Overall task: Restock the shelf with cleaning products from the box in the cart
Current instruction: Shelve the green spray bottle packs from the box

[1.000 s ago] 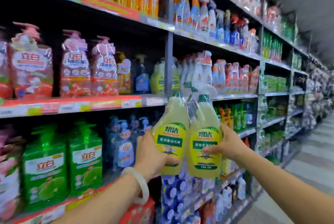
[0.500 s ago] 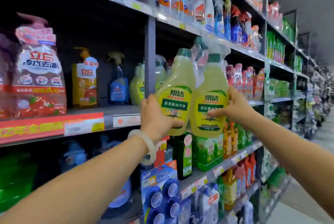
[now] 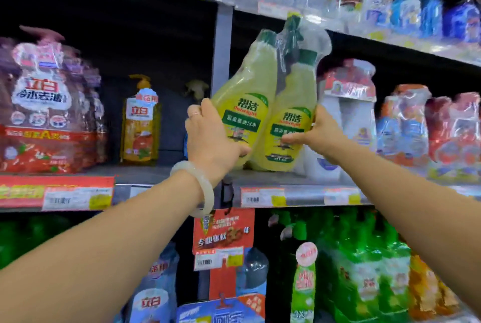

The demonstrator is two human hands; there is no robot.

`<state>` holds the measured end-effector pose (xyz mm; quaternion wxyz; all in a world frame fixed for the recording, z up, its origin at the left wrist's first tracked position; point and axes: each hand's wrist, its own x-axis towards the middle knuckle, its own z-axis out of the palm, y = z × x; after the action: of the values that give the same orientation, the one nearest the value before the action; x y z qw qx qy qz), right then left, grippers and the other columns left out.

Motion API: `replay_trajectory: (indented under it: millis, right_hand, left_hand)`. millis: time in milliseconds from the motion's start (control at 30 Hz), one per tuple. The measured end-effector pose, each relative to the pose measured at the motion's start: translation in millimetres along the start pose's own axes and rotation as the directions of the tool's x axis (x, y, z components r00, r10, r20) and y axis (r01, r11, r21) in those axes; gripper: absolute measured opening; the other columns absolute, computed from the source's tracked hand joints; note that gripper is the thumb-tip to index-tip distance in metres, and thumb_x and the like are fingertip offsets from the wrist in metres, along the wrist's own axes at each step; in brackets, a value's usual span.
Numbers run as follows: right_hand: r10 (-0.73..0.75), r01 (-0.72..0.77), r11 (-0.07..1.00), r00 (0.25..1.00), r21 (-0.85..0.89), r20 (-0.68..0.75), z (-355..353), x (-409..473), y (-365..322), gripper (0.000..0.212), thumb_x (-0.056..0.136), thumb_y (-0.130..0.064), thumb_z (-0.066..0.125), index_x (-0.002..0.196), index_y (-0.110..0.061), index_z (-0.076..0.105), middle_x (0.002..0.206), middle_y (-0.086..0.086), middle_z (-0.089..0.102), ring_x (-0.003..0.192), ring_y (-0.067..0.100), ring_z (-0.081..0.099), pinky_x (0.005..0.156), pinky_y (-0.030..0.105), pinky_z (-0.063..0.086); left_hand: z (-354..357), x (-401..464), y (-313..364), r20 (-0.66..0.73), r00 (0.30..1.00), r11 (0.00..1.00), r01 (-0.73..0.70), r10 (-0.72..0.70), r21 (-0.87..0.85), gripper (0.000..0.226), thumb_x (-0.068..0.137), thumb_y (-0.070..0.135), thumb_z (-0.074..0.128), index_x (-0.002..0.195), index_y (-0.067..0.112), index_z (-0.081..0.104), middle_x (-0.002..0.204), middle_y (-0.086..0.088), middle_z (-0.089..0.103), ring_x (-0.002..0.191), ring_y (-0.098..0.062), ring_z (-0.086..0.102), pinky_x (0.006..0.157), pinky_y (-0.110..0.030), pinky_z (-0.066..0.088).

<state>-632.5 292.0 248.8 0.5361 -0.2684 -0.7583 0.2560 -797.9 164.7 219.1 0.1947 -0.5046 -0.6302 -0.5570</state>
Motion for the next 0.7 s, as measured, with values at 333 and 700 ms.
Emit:
replay_trajectory:
  millis: [333,700]
  right_hand:
    - [0.021,-0.018,1.0,0.967,-0.015,0.252,-5,55,34,0.078,0.063,0.016,0.076,0.127,-0.006,0.035,0.11,0.015,0.062,0.101,0.029,0.063,0.088,0.046,0.053]
    - [0.182,-0.13,0.976,0.929,-0.176,0.323,9,86,56,0.114,0.056,0.012,0.082,0.144,-0.013,0.013,0.124,0.018,0.052,0.114,0.036,0.055,0.093,0.052,0.05]
  left_hand:
    - [55,-8,21,-0.07,0.981,0.971,0.188,-0.179,0.146,0.086,0.065,0.032,0.085,0.127,0.005,0.033,0.132,-0.011,0.034,0.12,-0.03,0.041,0.091,-0.035,0.041]
    - [81,9,33,0.054,0.983,0.862,0.128,-0.177,0.49,0.113,0.071,0.036,0.081,0.146,0.001,0.003,0.137,-0.024,0.035,0.115,-0.035,0.054,0.089,-0.037,0.047]
